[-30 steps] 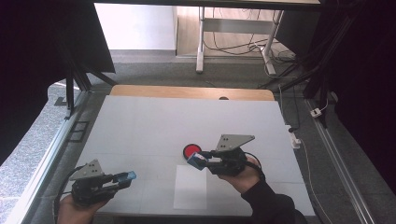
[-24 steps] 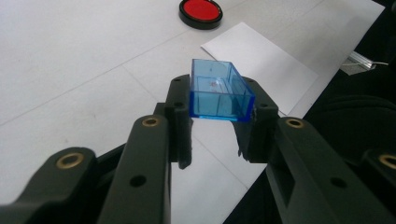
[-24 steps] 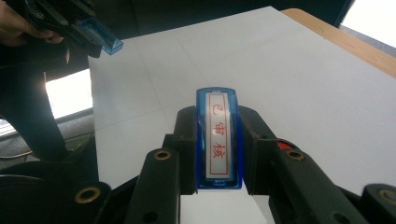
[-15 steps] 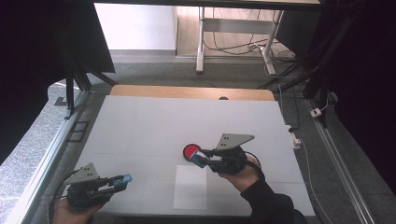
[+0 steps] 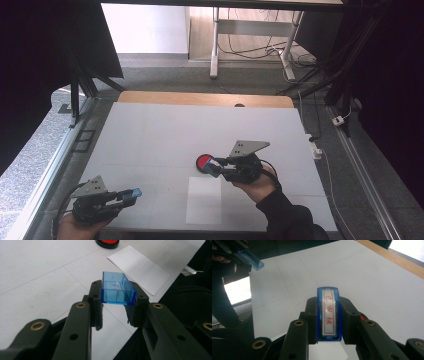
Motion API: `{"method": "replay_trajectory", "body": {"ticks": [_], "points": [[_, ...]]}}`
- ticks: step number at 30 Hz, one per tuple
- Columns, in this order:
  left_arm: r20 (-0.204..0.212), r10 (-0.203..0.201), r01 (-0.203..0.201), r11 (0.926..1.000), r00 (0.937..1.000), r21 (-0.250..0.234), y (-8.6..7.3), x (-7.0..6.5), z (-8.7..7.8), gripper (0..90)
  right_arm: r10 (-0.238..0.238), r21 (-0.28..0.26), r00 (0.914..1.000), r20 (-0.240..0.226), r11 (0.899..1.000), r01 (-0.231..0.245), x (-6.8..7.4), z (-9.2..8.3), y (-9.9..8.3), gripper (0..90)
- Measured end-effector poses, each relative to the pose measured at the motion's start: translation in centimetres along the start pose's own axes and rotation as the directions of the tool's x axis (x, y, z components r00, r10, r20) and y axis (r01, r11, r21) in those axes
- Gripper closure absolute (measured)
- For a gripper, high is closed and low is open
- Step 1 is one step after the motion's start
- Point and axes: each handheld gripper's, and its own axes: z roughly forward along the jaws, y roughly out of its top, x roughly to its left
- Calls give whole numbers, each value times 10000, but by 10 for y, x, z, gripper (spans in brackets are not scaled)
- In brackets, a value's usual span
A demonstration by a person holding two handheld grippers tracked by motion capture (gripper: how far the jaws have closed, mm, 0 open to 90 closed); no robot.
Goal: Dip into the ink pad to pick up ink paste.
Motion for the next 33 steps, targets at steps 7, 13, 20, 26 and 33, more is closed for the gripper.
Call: {"method": "replay_trajectory", "body": {"ticks": [7,13,20,26,33], "points": [[-46,-161,161,9999,9999,53,-1,1,-1,688,13,162,10000,77,9999,-14,-3,7,3,713],[-44,-164,165,9998,9999,101,-1,1,0,688,-55,280,9999,138,9996,51,-7,16,5,713],[-46,-153,154,9998,9999,103,-1,1,0,688,96,470,9990,439,9988,-117,-17,27,5,713],[-56,-98,98,9999,9999,25,-1,0,-1,688,247,586,9977,638,9979,-285,-24,38,6,713],[-50,-129,130,9999,9999,75,-1,1,0,687,35,1164,9967,813,9931,-130,-30,56,7,713]]}}
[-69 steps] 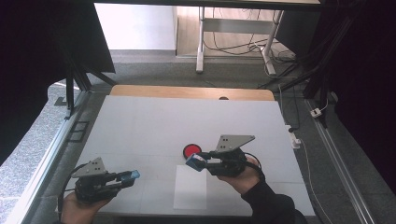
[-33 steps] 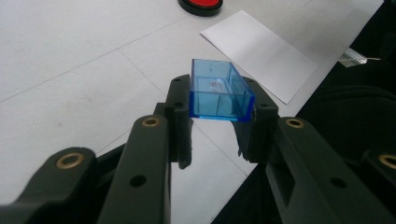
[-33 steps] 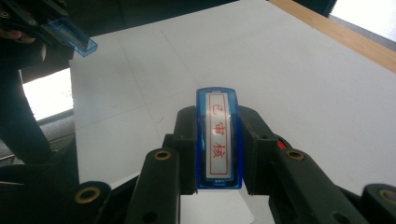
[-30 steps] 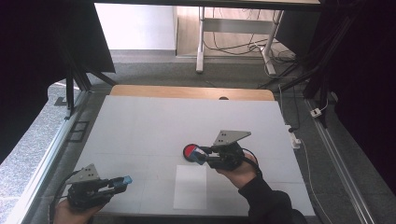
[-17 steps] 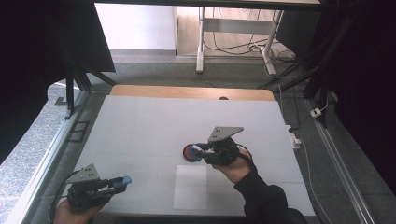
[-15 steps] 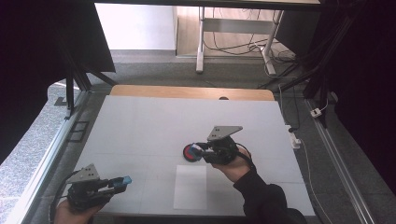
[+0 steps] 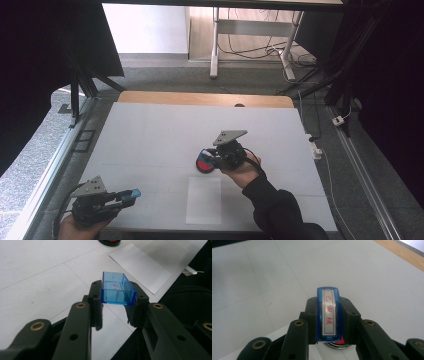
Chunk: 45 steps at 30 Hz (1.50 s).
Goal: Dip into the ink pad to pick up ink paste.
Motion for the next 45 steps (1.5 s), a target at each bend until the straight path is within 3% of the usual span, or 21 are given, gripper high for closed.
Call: {"method": "replay_trajectory", "body": {"ticks": [7,14,29,37,45], "points": [[-12,-50,50,10000,10000,-10,0,0,0,687,81,533,9991,405,9985,-103,-11,19,-4,713],[21,-70,71,10000,10000,-28,0,1,-1,687,302,897,9984,484,9954,-344,-19,35,-8,713],[32,-42,41,10000,10000,7,0,1,0,687,337,1466,9978,564,9883,-416,-28,50,-14,714],[46,-95,95,10000,9999,15,0,1,0,687,731,1675,9963,450,9826,-797,-33,53,-11,716],[23,-99,99,9999,9999,64,0,1,1,687,20,2052,9968,803,9785,-185,-23,56,-5,717]]}}
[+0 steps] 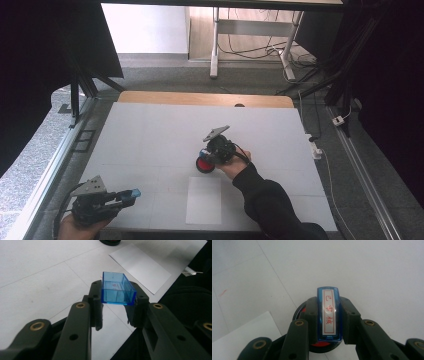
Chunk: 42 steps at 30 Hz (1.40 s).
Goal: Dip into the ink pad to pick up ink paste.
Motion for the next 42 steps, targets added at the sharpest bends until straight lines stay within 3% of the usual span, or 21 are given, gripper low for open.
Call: {"method": "replay_trajectory", "body": {"ticks": [3,6,12,17,27,36,42], "points": [[3,1,-1,10000,10000,4,0,0,0,688,-273,115,9994,222,9996,270,4,0,2,718],[7,5,-6,10000,10000,12,0,0,0,687,-245,133,9994,251,9996,242,4,1,2,718],[15,-8,8,10000,10000,20,0,0,0,688,488,-113,9985,-229,9987,-491,-4,1,-2,718],[40,-20,19,10000,10000,31,0,0,0,687,741,-256,9960,-493,9968,-754,-9,0,-5,717],[51,-39,40,10000,10000,-38,0,1,0,687,107,-358,9999,2,9993,-106,1,-1,-5,714],[90,-88,89,9999,9999,-97,-1,1,-1,687,287,-944,9995,-138,9951,-298,0,-15,0,713],[93,-150,151,9998,9998,-124,-1,2,-2,687,283,-748,9987,-413,9967,-313,2,-13,0,713]]}}
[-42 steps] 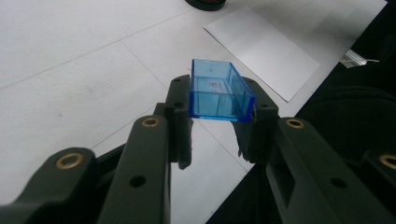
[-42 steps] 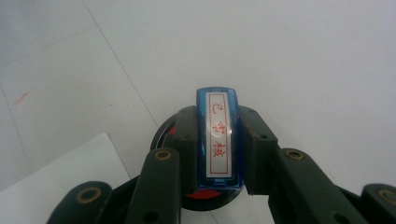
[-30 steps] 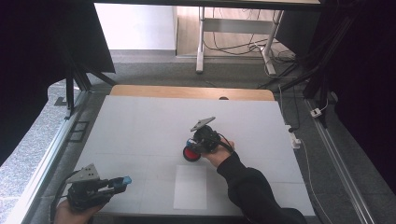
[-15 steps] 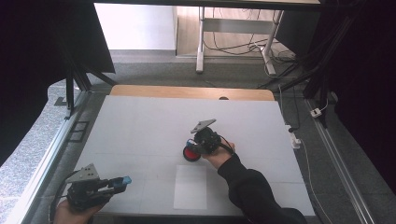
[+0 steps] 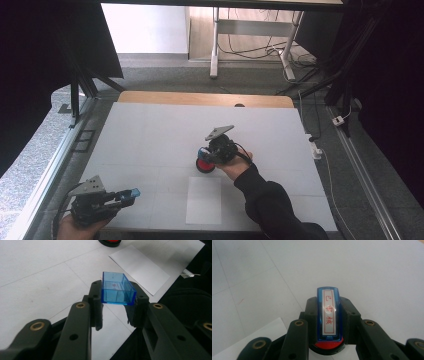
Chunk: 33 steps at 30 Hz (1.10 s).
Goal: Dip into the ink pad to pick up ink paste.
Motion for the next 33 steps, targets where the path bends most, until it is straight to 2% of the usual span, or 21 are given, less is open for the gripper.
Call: {"method": "replay_trajectory", "body": {"ticks": [11,14,19,22,25,28,31,33], "points": [[3,-5,5,10000,10000,0,0,0,0,687,109,359,9997,-233,9993,-100,1,13,-5,714],[7,-4,4,10000,10000,2,0,0,0,687,245,404,9993,-282,9989,-234,-1,13,-5,714],[6,-25,25,10000,10000,-12,0,0,0,688,813,457,9958,-431,9958,-793,-5,13,-6,716],[-1,-23,23,10000,10000,0,0,0,0,687,673,511,9971,-345,9965,-655,-3,13,-5,716],[9,-33,33,10000,10000,11,0,0,0,687,223,546,9997,-24,9983,-221,3,14,-4,717],[9,-27,27,10000,10000,31,0,0,0,688,2,603,9999,158,9982,-12,8,14,-4,717],[29,-31,31,10000,10000,29,0,0,0,687,-16,597,9996,267,9982,0,10,14,-4,717],[34,-38,38,10000,10000,30,0,0,0,688,86,557,9999,149,9984,-94,8,14,-5,717]]}}
